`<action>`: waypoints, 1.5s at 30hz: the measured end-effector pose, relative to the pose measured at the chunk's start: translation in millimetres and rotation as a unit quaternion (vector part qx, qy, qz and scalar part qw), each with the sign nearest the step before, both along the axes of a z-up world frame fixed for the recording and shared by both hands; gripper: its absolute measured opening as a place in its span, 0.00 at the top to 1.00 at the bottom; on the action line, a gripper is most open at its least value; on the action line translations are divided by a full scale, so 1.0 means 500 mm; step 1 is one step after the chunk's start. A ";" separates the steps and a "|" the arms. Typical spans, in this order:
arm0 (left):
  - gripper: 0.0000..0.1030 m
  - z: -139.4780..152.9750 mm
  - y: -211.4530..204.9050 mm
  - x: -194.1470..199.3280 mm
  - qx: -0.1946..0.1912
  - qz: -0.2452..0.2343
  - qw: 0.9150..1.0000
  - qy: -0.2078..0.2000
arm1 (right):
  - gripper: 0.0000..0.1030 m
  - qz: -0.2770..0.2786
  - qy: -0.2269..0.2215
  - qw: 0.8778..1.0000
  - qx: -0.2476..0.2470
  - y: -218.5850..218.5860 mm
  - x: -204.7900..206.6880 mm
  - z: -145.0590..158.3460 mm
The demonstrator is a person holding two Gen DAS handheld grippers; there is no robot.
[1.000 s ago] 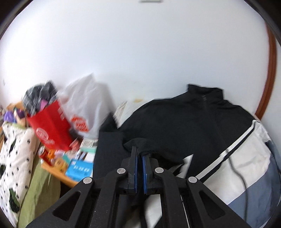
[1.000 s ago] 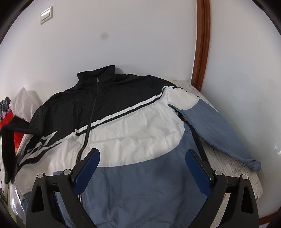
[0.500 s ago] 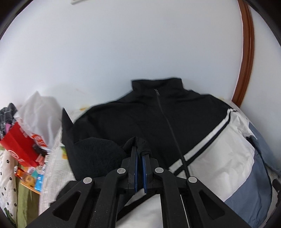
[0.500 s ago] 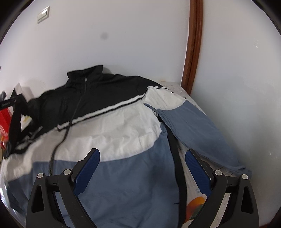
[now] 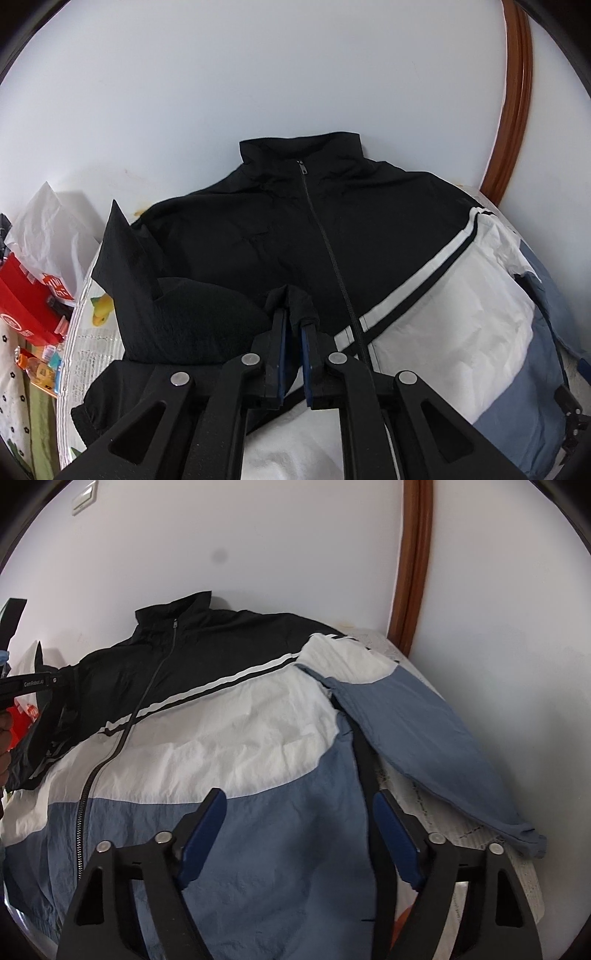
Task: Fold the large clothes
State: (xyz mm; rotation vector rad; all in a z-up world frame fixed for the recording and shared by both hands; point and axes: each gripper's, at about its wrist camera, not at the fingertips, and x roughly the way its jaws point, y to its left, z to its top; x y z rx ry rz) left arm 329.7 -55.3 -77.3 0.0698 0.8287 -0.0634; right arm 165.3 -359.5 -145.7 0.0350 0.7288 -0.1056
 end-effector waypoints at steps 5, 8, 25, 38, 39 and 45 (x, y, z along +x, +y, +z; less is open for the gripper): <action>0.54 0.017 0.016 -0.027 -0.037 -0.018 0.999 0.008 | 0.35 0.015 -0.003 1.000 -0.011 0.044 0.006 0.019; 0.44 0.036 0.023 -0.063 -0.038 -0.019 0.999 -0.012 | 0.39 0.025 -0.001 1.000 -0.004 0.068 0.011 0.034; 0.39 0.039 0.271 -0.188 -0.057 0.057 0.996 -0.031 | 0.31 0.154 -0.012 0.988 0.018 0.332 0.104 0.111; 0.34 -0.129 0.431 -0.274 -0.113 0.093 0.988 0.047 | 0.26 0.239 -0.004 0.970 0.038 0.547 0.280 0.057; 0.34 -0.139 0.432 -0.275 -0.122 0.093 0.987 0.051 | 0.27 0.237 0.001 0.971 0.043 0.558 0.301 0.047; 0.32 -0.181 0.394 -0.271 -0.107 0.077 0.990 0.054 | 0.89 0.259 0.020 0.960 0.106 0.565 0.375 0.025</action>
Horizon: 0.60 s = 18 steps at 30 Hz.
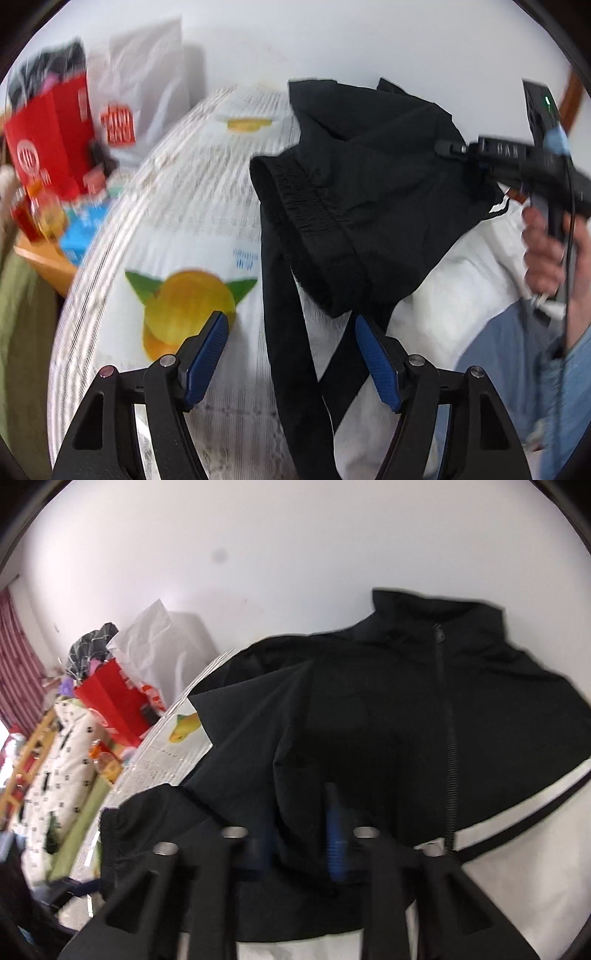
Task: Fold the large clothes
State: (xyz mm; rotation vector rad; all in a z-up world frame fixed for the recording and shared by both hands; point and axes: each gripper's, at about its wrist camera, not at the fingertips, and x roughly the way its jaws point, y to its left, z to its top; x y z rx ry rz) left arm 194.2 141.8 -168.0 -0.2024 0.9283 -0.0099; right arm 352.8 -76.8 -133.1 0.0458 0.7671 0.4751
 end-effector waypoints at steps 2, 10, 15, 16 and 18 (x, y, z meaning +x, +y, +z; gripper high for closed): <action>0.32 -0.002 -0.010 0.003 0.013 -0.003 1.000 0.001 | 0.90 -0.022 -0.004 1.000 0.018 -0.029 0.009 0.009; 0.32 -0.001 -0.006 0.010 0.009 0.000 1.000 0.005 | 0.76 -0.181 0.030 0.983 0.010 -0.177 0.083 -0.011; 0.32 0.005 0.006 0.013 0.004 0.009 1.000 0.004 | 0.48 -0.191 0.004 0.981 -0.016 -0.180 0.046 0.018; 0.32 0.008 0.007 0.011 0.005 0.012 1.000 0.002 | 0.45 -0.169 -0.011 0.985 -0.027 -0.152 0.023 0.031; 0.32 0.013 0.011 0.009 0.009 0.016 1.000 0.000 | 0.36 -0.129 -0.027 0.990 -0.046 -0.108 -0.005 0.041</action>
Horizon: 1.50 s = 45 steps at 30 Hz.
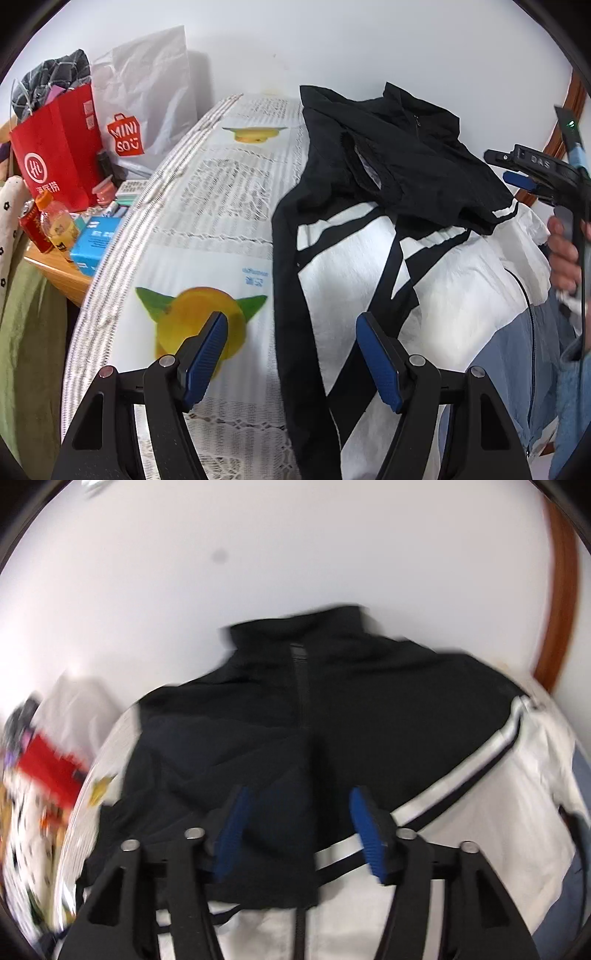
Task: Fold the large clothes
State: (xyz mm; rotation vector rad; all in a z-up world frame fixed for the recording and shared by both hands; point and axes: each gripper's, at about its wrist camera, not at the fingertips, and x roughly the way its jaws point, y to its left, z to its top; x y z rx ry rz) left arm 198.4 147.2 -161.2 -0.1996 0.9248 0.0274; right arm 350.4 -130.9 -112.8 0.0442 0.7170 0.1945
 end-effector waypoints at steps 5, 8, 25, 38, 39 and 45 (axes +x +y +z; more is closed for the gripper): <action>0.32 0.007 0.015 -0.014 0.013 0.011 1.000 0.001 | 0.30 0.156 -0.003 0.986 -0.061 0.185 -0.079 -0.022; 0.32 0.007 0.029 -0.026 0.006 0.018 1.000 0.003 | 0.29 0.212 0.003 0.973 -0.088 0.261 -0.106 -0.062; 0.32 0.018 -0.013 0.018 0.015 0.000 1.000 -0.002 | 0.89 0.140 -0.069 0.987 -0.038 0.124 -0.088 0.013; 0.32 0.038 -0.045 0.080 0.030 0.023 0.999 -0.008 | 0.88 -0.097 -0.064 0.993 0.021 -0.354 -0.040 0.028; 0.32 0.039 -0.045 0.086 0.032 0.026 0.999 -0.006 | 0.87 -0.107 -0.054 0.993 0.018 -0.374 -0.035 0.013; 0.32 0.049 -0.041 0.127 0.048 0.040 0.998 -0.003 | 0.67 -0.146 0.014 0.989 0.030 -0.484 -0.030 -0.071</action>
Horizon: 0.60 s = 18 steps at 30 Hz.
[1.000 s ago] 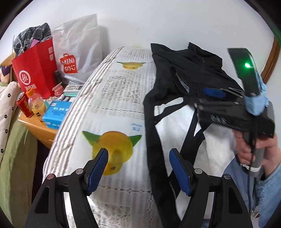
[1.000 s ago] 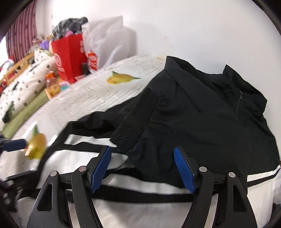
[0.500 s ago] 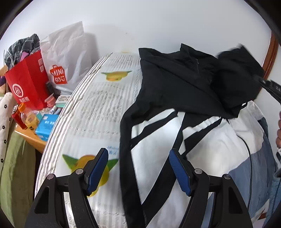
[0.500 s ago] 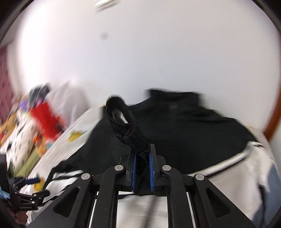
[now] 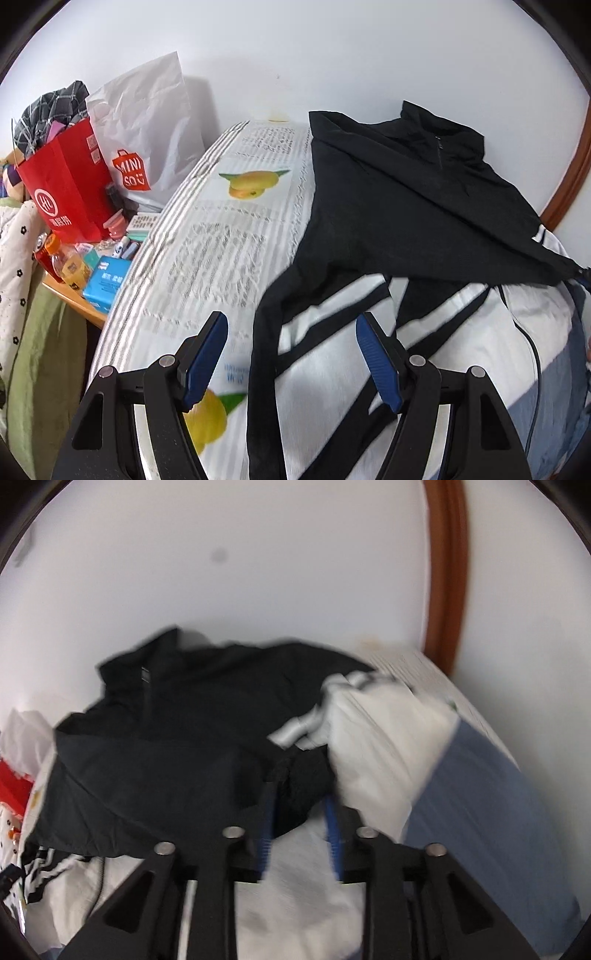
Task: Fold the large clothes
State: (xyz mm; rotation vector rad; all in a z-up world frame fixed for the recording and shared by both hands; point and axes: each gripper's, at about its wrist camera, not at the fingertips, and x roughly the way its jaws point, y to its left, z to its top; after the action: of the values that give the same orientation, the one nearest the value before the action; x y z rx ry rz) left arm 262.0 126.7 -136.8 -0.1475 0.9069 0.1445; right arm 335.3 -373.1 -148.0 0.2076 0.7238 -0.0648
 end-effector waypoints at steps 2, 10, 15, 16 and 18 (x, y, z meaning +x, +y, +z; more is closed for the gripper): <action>0.32 0.002 -0.001 0.019 0.001 0.001 1.000 0.002 | 0.62 0.000 -0.015 1.000 -0.006 -0.002 -0.006 0.011; 0.32 0.002 -0.008 0.093 0.019 0.003 1.000 0.004 | 0.50 0.017 -0.089 0.993 -0.080 0.066 -0.048 0.088; 0.32 -0.019 -0.016 0.127 0.030 0.001 1.000 0.006 | 0.50 0.081 -0.017 0.993 -0.080 0.107 0.006 0.003; 0.32 -0.026 -0.016 0.133 0.034 0.002 0.999 0.011 | 0.50 0.068 0.005 0.993 -0.095 0.102 0.022 -0.029; 0.32 -0.038 -0.012 0.139 0.031 0.004 0.999 0.022 | 0.50 0.038 0.031 0.995 -0.089 0.080 0.039 -0.064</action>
State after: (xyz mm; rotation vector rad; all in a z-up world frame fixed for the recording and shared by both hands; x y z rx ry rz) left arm 331.5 120.4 -155.8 -0.0911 0.9450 0.1824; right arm 354.7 -333.1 -180.1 0.0068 0.7823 -0.0638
